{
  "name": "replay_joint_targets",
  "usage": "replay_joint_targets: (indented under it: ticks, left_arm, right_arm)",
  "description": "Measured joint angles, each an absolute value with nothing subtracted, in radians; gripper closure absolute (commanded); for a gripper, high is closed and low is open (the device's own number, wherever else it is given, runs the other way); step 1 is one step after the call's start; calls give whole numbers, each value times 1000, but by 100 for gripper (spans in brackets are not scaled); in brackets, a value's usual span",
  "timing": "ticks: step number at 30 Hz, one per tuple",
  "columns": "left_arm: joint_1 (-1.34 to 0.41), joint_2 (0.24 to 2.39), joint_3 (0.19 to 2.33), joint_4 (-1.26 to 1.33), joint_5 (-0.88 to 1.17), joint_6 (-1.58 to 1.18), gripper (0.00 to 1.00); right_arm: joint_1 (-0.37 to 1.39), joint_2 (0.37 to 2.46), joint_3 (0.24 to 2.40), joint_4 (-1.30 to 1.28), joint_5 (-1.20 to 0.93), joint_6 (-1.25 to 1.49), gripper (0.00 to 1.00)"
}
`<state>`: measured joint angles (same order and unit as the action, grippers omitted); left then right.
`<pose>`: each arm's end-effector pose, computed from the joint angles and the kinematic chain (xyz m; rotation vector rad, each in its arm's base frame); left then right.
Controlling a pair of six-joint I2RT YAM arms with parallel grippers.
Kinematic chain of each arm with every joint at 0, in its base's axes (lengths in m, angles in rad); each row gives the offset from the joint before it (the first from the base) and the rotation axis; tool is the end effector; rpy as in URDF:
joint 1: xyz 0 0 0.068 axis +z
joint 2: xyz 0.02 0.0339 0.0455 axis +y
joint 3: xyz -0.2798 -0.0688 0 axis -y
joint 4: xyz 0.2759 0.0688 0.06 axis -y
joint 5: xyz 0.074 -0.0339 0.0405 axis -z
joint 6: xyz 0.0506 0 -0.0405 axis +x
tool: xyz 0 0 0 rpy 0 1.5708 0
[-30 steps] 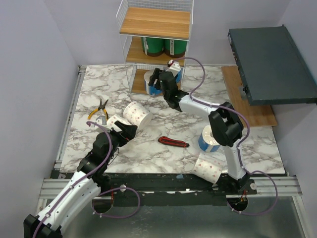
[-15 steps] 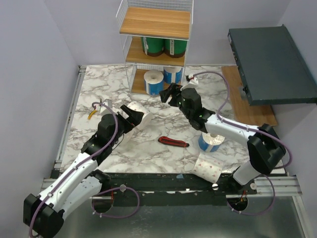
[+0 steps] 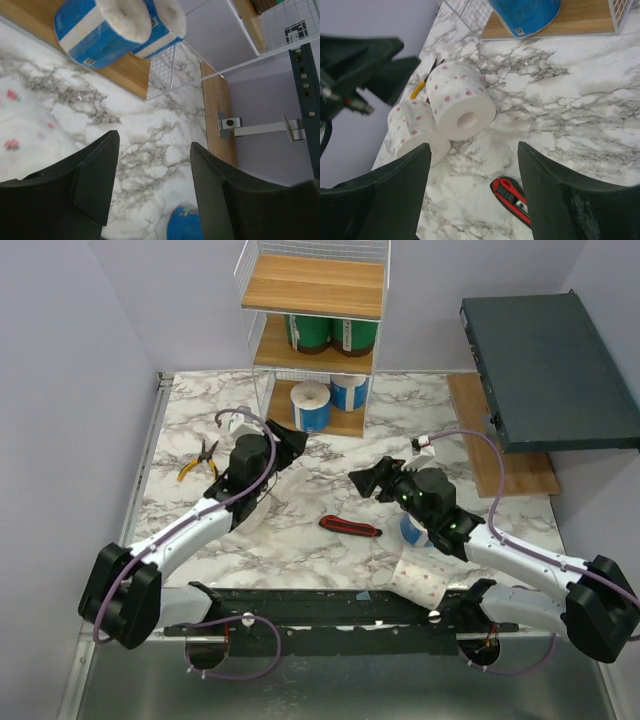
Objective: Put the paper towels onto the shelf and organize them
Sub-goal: Place the paper towel on the shelf, then adjust the paper towel on the shelf.
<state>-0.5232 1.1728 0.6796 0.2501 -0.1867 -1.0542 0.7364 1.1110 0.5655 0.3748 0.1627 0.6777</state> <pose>0.2672 -0.1433 0.2639 -0.6360 1.8059 -0.9337 0.2166 0.1853 0.2513 0.0716 1.8238 0.8835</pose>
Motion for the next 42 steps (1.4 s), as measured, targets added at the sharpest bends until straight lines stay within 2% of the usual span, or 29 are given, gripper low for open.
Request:
replay_joint_targets:
  ticks: [8,18,20,25,32,36,42]
  left_arm:
    - [-518,1467,933,350,-265,-782,39]
    - [-491,1711,1078,290,-303,-732,41]
    - [-484,1736,1094,281,-303,-754,45]
    - [-460,1763,1098,303,-297,-877,67]
    - [-416,1815,1046,433,-251,-1107,86]
    - [-417,1846,1046,464,-218,-1189,93]
    - [-428,1890,1046,513,-193,-1262,95]
  right_arm:
    - [738,1023,482,354,96,681,28]
    - [738,968,457,327,97,680,28]
    - [738,967,457,318,97,680,28]
    - [738,957,457,298,97,680,28]
    - [738,940,457,289,99,679,28]
    - [738,930,457,282,108,677,28]
    - [738,927,457,262,122,672,28]
